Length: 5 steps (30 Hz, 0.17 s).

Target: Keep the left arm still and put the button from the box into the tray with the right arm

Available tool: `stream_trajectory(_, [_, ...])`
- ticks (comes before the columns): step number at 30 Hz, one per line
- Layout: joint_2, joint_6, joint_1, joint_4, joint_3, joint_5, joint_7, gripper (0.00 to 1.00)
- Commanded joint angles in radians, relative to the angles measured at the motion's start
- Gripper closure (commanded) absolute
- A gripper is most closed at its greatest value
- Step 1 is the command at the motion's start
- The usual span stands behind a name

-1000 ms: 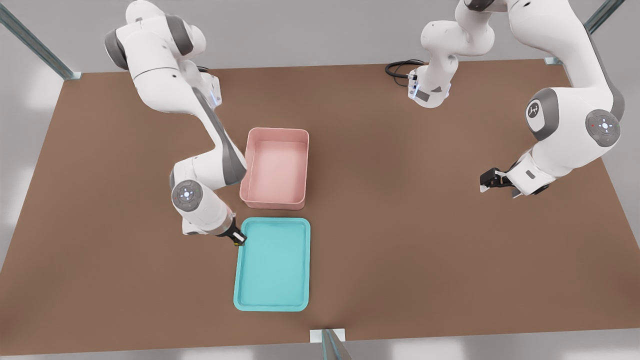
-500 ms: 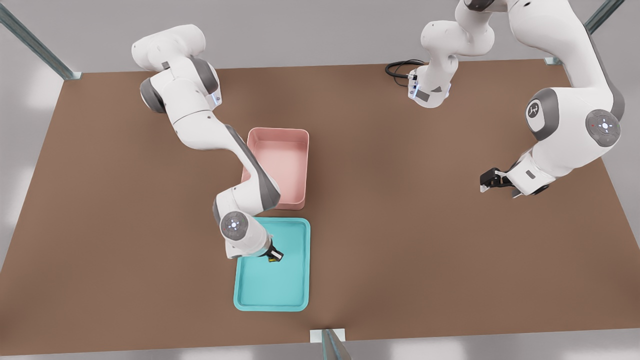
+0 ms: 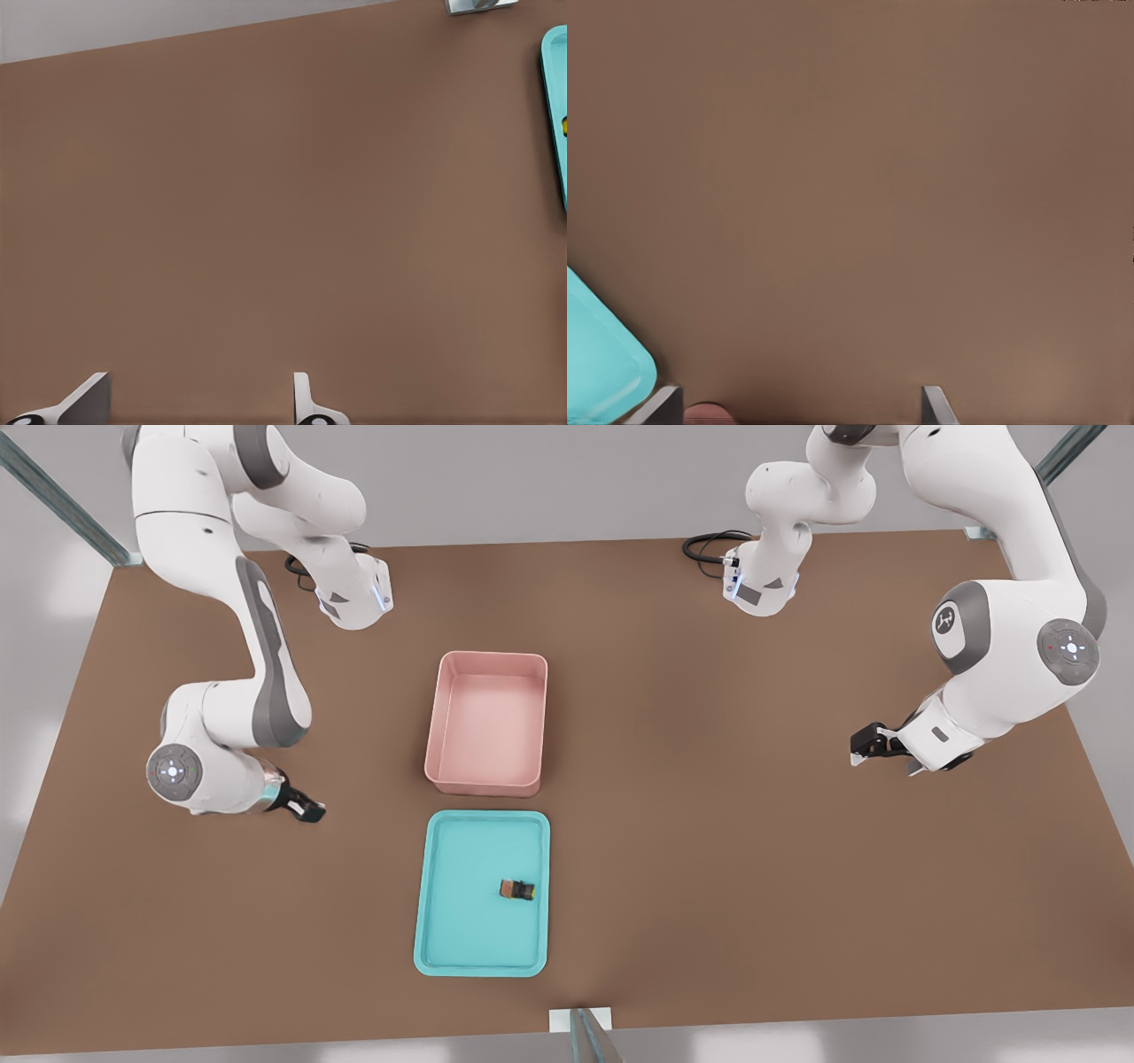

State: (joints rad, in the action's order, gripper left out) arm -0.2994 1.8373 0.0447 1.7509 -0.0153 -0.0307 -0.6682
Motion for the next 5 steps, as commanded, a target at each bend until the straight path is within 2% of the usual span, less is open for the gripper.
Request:
stream_trajectory(1, [0.006,-0.007,0.000,0.005,-0.002,0.003,0.596,0.00])
stream_trajectory(5, [0.003,-0.016,-0.006,-0.010,0.000,0.002,0.598,0.00])
